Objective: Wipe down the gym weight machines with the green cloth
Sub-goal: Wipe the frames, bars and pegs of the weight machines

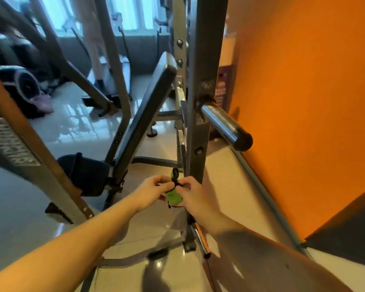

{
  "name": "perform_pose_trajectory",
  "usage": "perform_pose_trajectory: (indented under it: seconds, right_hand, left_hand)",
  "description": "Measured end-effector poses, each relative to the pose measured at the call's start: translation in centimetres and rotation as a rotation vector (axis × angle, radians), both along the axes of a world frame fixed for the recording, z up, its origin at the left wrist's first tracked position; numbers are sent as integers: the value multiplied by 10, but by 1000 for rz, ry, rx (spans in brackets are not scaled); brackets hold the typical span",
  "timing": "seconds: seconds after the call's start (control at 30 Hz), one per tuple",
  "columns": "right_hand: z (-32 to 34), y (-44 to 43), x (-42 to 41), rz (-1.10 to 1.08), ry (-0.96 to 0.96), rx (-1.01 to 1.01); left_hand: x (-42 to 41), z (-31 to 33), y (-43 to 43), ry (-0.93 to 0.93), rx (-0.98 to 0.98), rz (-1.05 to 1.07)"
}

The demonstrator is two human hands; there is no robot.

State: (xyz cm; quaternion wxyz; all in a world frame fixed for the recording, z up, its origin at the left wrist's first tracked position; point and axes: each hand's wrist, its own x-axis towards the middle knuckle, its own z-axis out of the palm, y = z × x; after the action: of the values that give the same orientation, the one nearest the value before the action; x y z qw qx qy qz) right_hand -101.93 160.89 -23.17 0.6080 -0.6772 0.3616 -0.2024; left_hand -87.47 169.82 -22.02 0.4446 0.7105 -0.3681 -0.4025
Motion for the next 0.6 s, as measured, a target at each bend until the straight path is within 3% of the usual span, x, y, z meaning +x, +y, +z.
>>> perform_pose_trajectory:
  seconds: [0.27, 0.4, 0.6]
  right_hand:
    - [94, 33, -72, 300, -86, -196]
    - [139, 49, -92, 362, -119, -233]
    - [195, 54, -95, 401, -144, -453]
  left_hand:
    - [-107, 99, 68, -237, -119, 305]
    - [-143, 140, 98, -223, -176, 430]
    - [-167, 186, 118, -266, -256, 563]
